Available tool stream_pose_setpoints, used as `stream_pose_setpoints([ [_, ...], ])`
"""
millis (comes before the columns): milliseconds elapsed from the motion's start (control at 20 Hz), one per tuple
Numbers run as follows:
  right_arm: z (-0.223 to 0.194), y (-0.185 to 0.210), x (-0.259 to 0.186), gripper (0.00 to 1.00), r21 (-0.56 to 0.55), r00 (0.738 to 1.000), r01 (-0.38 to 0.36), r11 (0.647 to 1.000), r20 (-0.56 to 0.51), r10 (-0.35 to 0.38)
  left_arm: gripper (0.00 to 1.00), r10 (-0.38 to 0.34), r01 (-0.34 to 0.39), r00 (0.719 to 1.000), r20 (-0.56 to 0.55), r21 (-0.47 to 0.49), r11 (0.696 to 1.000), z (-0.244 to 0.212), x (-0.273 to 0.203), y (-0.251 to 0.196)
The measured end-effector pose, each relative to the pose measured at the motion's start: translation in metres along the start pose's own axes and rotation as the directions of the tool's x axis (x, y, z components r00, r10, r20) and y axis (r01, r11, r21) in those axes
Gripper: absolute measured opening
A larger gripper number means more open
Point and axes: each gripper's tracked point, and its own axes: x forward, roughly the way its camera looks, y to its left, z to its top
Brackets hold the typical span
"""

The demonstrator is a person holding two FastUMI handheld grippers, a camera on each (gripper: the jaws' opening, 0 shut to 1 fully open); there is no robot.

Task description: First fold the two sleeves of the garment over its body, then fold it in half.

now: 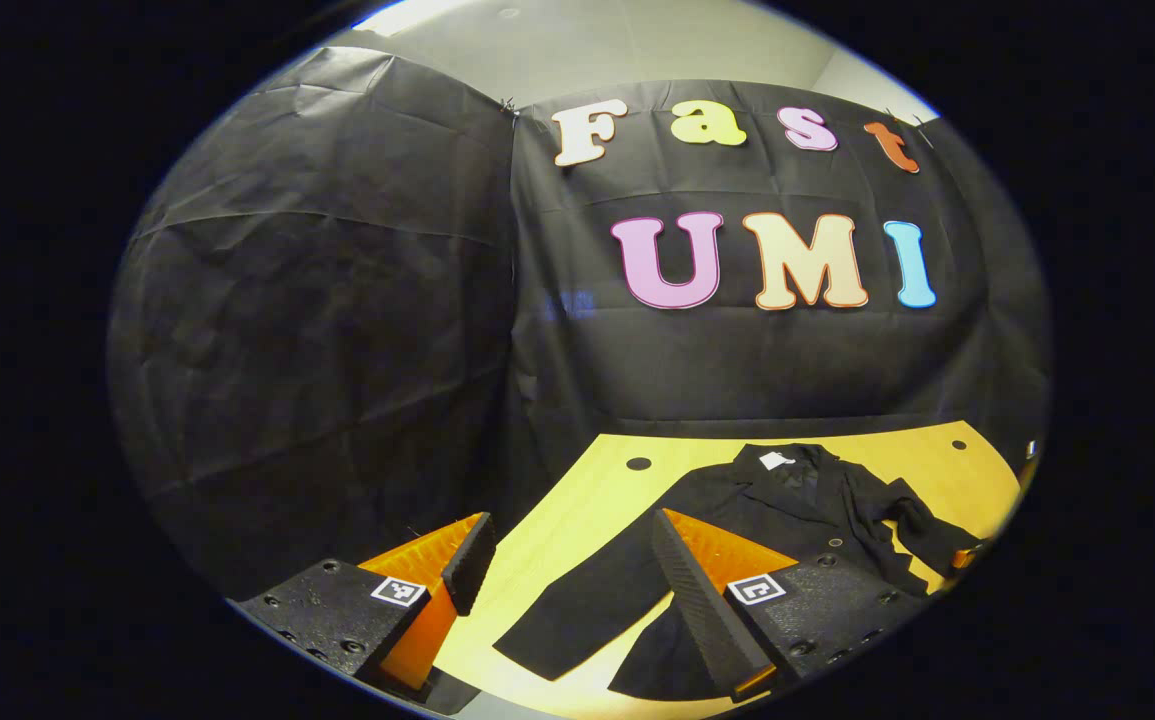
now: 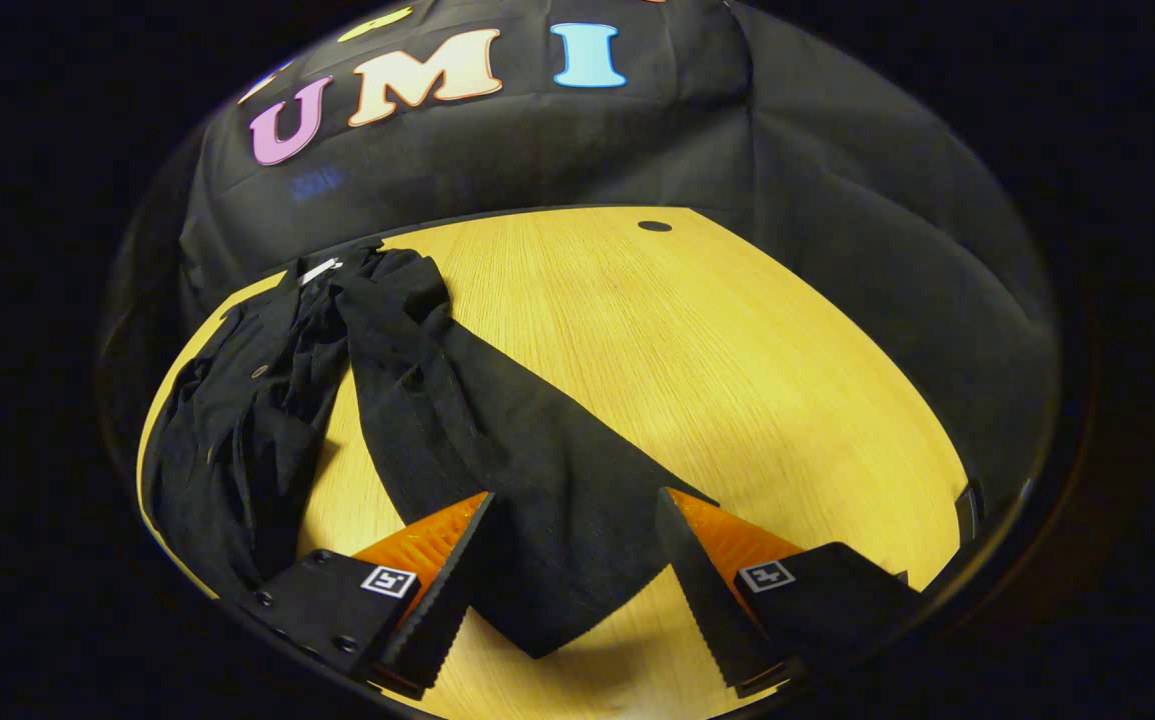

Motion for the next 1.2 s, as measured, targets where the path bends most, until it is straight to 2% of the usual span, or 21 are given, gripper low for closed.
stream_pose_setpoints([
  [150,-0.002,0.000,-0.001,1.00,0.013,0.999,-0.007,1.000,0.031,0.007,0.93,-0.004,0.004,1.000,-0.007,-0.010,1.000,-0.004,0.001,-0.002],
  [300,-0.003,-0.003,0.002,0.98,0.027,1.000,0.009,1.000,0.017,-0.009,0.94,-0.017,0.017,1.000,-0.015,-0.025,1.000,-0.007,0.003,-0.007],
  [500,-0.002,0.000,0.000,0.63,0.030,1.000,0.014,0.999,0.009,-0.014,0.93,-0.031,0.030,0.999,-0.017,-0.035,0.999,-0.010,0.005,-0.012],
  [550,-0.002,0.001,0.002,0.42,0.024,1.000,0.012,1.000,0.010,-0.012,0.93,-0.031,0.030,0.999,-0.018,-0.038,0.999,-0.011,0.005,-0.011],
  [700,-0.001,0.005,0.002,0.20,0.019,1.000,0.007,1.000,0.013,-0.008,0.93,-0.027,0.026,0.999,-0.024,-0.044,0.999,-0.013,0.006,-0.009],
  [800,-0.001,0.007,0.002,0.12,0.031,1.000,-0.001,1.000,0.011,0.001,0.93,-0.023,0.022,0.999,-0.027,-0.042,0.999,-0.014,0.006,-0.007],
  [1200,0.001,0.009,0.000,0.04,0.160,0.998,-0.043,0.986,-0.043,0.051,0.94,-0.016,0.016,1.000,-0.023,-0.037,0.999,-0.014,0.008,-0.005],
])
